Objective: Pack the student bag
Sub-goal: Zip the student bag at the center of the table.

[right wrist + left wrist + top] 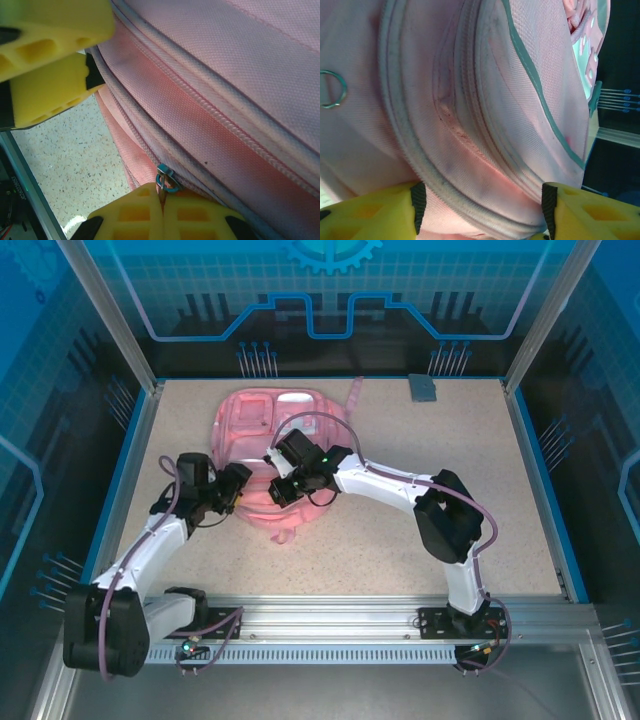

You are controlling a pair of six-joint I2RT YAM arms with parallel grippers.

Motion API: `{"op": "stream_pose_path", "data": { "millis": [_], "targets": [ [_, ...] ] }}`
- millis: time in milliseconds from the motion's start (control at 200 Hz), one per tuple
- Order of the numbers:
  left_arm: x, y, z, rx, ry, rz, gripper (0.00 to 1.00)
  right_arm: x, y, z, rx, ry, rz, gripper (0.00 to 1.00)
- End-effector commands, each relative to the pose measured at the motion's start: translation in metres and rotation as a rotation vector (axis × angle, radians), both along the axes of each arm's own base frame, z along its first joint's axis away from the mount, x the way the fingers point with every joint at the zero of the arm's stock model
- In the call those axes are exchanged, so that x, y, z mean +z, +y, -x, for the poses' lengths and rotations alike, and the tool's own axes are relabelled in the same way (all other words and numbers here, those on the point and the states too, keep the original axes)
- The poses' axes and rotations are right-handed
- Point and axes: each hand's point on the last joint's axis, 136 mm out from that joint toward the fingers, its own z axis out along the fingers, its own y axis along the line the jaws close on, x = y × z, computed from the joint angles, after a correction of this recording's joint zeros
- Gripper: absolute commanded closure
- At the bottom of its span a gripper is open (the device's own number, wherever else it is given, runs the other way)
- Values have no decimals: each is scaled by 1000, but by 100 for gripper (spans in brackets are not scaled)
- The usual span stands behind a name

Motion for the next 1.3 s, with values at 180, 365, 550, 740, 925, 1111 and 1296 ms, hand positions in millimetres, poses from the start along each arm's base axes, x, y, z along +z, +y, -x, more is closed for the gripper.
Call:
{"op": "stream_pose_path", "data": {
  "millis": [180,365,550,740,925,1111,1296],
  "targets": [
    [-20,-6,1,8,23,24,65,23,-2,-5,-34,-78,-7,100],
    [-33,2,7,30,45,-28,84,15,-42,-14,-131,-130,128,100],
    [-39,11,12,37,57,-88,91,-1,-104,-32,-233,-176,263,100],
    [-37,15,16,29,55,-124,93,-13,-159,-68,-311,-177,331,100],
    [-42,16,20,22,69,-133,95,-12,-168,-121,-297,-225,293,100],
    [-47,18,22,10,87,-141,96,-11,-166,-175,-244,-263,295,100],
    [-46,17,23,-7,85,-143,96,-6,-166,-193,-203,-294,297,100]
  ]
}}
